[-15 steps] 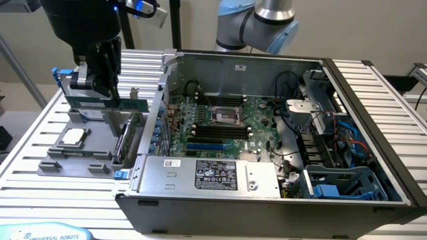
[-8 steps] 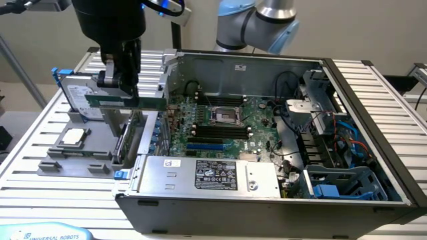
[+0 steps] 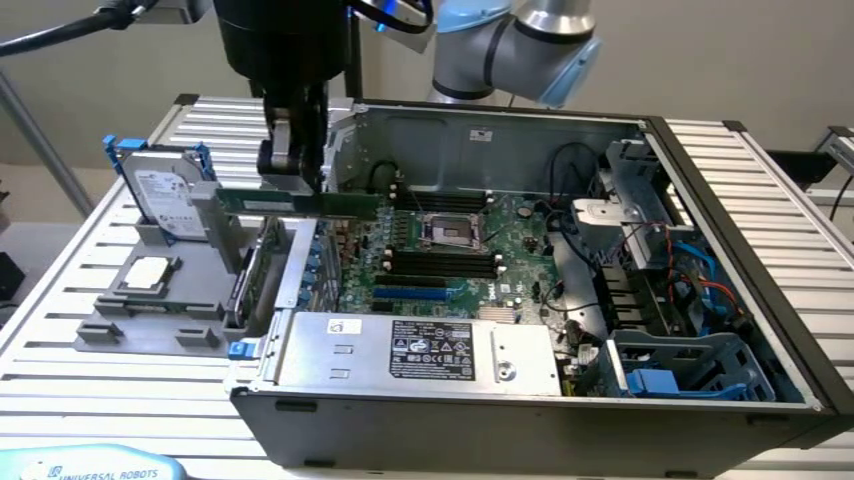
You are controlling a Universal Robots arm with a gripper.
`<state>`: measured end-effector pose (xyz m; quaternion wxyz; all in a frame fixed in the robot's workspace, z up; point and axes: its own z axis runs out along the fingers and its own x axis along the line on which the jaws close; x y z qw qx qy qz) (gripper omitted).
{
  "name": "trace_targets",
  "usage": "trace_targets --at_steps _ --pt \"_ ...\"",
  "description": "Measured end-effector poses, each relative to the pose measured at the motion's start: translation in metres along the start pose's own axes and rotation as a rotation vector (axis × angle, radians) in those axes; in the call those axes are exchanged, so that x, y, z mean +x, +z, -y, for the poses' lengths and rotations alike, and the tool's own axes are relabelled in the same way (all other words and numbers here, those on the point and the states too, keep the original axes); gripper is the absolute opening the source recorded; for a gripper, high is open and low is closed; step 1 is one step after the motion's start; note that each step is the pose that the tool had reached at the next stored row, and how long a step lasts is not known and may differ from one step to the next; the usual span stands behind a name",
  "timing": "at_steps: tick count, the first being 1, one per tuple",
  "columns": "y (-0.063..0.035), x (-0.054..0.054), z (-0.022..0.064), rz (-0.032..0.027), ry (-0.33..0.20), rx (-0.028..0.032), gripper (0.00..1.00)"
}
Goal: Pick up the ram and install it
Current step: 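Pick up the ram and move it above insertion slot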
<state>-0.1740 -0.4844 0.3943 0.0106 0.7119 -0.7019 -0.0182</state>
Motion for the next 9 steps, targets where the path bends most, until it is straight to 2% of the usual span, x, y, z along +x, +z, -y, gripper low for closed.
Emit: trace_targets --at_steps 5,9 --pt "-0.0009 -0.003 0.0225 0.002 0.0 -0.0001 0.14" --pt "-0.0013 -0.008 0.0368 0.0026 0.0 -0.0002 0.14"
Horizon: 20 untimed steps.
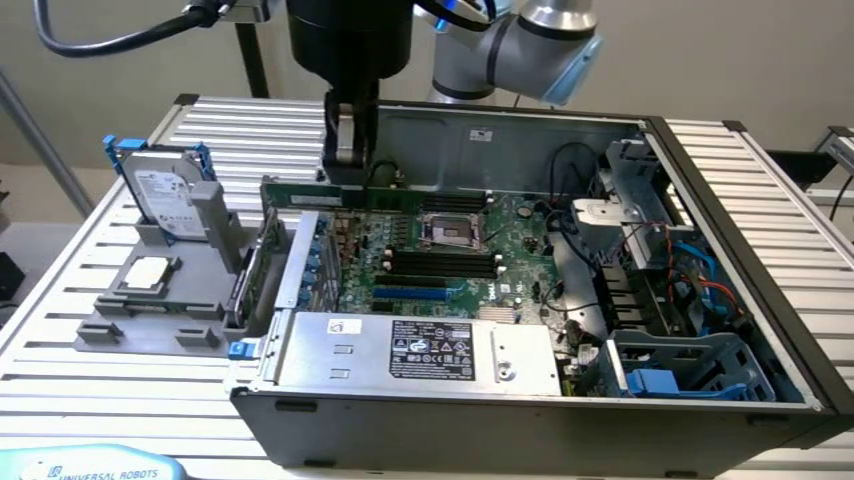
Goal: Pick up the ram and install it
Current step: 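Pick up the ram and move it above insertion slot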
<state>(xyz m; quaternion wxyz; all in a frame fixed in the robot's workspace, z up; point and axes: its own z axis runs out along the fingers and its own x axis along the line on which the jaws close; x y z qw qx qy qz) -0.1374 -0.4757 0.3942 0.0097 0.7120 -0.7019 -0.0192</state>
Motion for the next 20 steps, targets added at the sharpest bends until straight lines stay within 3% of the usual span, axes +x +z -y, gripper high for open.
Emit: trace_targets --at_steps 10,20 --pt "0.0014 -0.021 0.0283 0.0 0.0 -0.0001 0.14" --pt "0.0113 -0.05 0.0535 0.0001 0.0 0.0 0.14"
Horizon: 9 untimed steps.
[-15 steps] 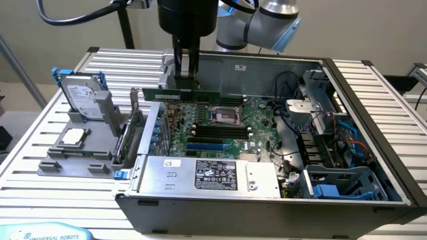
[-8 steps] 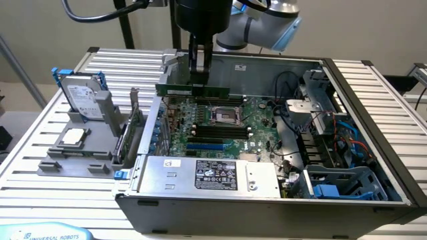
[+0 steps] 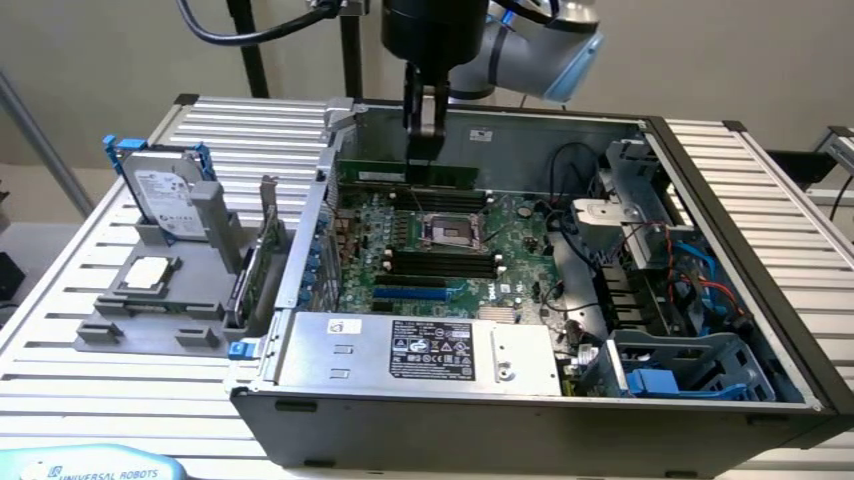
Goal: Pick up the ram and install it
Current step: 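Pick up the ram and move it above insertion slot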
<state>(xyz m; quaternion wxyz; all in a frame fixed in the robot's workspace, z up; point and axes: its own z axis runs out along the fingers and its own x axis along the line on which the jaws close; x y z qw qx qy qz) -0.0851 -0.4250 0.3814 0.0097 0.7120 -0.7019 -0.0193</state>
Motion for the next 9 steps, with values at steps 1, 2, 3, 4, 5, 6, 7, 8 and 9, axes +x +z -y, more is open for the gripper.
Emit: trace_targets --at_steps 1,2,3,4,5,6,7,8,9 --pt "0.0011 -0.003 0.0025 0.0 0.0 0.0 0.14" --pt "0.0024 -0.006 0.0051 0.0 0.0 0.0 0.14" --pt "0.0038 -0.009 0.0078 -0.0001 0.0 -0.0002 0.14" --pt "0.0052 -0.012 0.0105 -0.0001 0.0 -0.0003 0.14" --pt "0.0067 -0.014 0.0135 0.0 0.0 -0.0005 0.14" --pt "0.0082 -0.017 0.0167 -0.0001 0.0 -0.0008 0.14" --pt "0.0098 -0.019 0.0201 0.0001 0.0 -0.001 0.14" --pt "0.0115 -0.02 0.0236 0.0 0.0 -0.0012 0.14" --pt "0.0133 -0.021 0.0274 0.0 0.0 -0.0013 0.14"
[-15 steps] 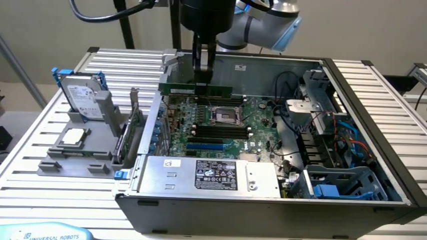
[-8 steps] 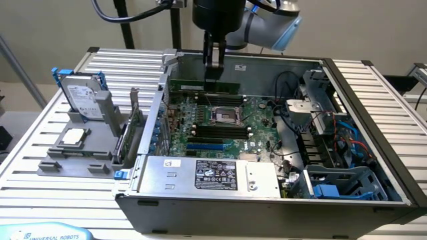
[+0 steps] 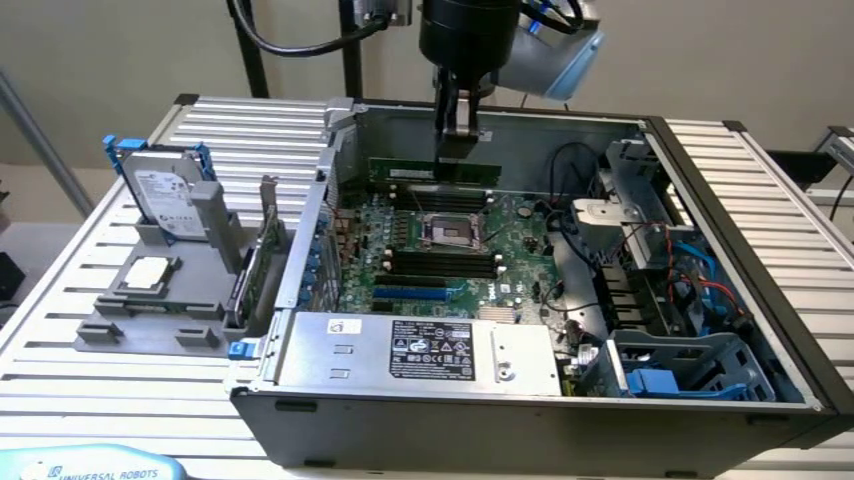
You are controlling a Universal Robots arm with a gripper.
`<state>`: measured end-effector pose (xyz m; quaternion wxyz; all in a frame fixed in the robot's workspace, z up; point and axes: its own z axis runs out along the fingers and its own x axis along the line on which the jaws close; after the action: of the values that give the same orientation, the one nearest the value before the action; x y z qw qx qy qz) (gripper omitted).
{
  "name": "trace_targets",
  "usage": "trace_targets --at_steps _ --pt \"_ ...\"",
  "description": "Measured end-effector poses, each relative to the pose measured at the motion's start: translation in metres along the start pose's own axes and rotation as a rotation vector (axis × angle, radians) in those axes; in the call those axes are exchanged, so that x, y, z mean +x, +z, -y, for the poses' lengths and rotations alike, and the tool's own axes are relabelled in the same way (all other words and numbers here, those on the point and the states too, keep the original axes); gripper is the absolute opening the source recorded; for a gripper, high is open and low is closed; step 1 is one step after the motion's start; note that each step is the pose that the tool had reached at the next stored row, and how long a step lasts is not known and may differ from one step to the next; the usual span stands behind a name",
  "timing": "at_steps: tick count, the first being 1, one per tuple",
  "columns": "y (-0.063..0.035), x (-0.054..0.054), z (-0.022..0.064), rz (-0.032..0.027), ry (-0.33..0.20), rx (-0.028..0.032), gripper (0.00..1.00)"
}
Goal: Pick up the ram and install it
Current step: 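Pick up the ram and move it above insertion slot, then insert the ram into the slot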
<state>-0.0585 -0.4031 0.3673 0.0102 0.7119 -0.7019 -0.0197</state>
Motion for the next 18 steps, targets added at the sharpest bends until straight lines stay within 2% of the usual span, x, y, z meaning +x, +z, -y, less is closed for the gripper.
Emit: trace_targets --at_steps 6,18 --pt "0.0092 -0.002 0.015 0.0017 0.007 -0.0003 0.14" --pt "0.0097 -0.002 0.0159 0.0017 0.008 -0.0005 0.14"
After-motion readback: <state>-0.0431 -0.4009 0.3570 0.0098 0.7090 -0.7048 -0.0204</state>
